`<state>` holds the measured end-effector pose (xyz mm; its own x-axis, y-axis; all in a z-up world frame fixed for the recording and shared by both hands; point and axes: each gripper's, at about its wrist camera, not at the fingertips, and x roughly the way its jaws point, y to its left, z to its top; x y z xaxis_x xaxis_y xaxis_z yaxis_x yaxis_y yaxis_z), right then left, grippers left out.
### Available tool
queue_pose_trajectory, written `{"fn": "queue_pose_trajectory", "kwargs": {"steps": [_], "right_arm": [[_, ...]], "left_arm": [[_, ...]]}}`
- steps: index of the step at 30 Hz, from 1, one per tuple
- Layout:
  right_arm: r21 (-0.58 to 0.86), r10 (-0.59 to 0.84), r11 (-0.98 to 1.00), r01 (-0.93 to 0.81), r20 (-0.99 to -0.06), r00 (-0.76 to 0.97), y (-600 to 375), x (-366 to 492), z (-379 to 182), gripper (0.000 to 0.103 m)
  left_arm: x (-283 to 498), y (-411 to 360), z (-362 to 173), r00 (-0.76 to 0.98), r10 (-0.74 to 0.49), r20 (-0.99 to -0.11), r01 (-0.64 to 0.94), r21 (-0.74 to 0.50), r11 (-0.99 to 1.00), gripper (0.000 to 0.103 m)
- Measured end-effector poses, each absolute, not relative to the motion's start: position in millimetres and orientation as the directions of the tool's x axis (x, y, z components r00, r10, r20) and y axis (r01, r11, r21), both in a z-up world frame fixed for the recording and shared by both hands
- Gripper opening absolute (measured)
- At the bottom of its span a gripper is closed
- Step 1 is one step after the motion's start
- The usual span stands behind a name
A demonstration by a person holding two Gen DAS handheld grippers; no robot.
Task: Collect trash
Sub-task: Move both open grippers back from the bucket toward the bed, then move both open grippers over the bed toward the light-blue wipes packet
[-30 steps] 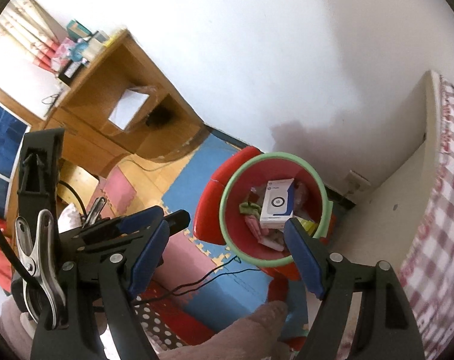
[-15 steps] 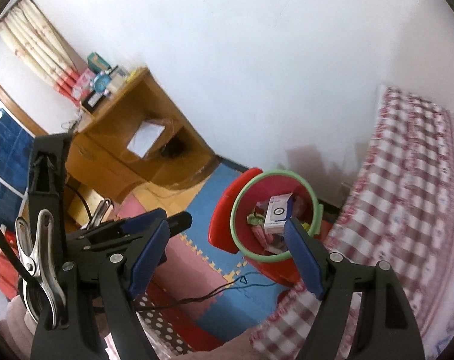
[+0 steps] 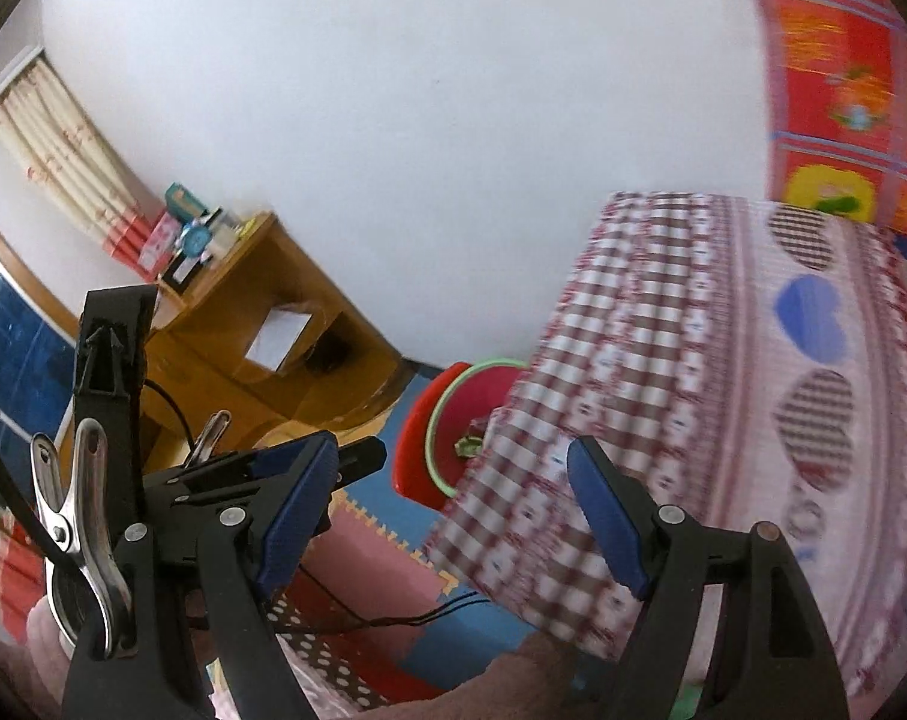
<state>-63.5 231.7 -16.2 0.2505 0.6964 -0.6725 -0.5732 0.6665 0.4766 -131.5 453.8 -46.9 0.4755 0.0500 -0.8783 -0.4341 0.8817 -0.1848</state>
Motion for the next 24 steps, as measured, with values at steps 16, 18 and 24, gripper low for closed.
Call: {"fn": "queue_pose_trajectory", "kwargs": {"steps": [16,18,24], "right_arm": [[0.47,0.631,0.772,-0.428,-0.648,0.427,84,-89,2,0.081],[0.47,0.618,0.785,-0.404,-0.646,0.448,68,-92,3,0.081],[0.468,0.572,0.82,-0.329,-0.647,0.505,26,-95,7,0.081]], "left_arm": [[-108,311,-17,0.511,-0.026,-0.859,-0.232,-0.168,0.958,0.045],[-103,297,-14,0.516,-0.04,-0.856,-0.206,-0.169,0.964,0.045],[-86,249,-2,0.518,-0.093,-0.851,-0.102,-0.169,0.98,0.045]]}}
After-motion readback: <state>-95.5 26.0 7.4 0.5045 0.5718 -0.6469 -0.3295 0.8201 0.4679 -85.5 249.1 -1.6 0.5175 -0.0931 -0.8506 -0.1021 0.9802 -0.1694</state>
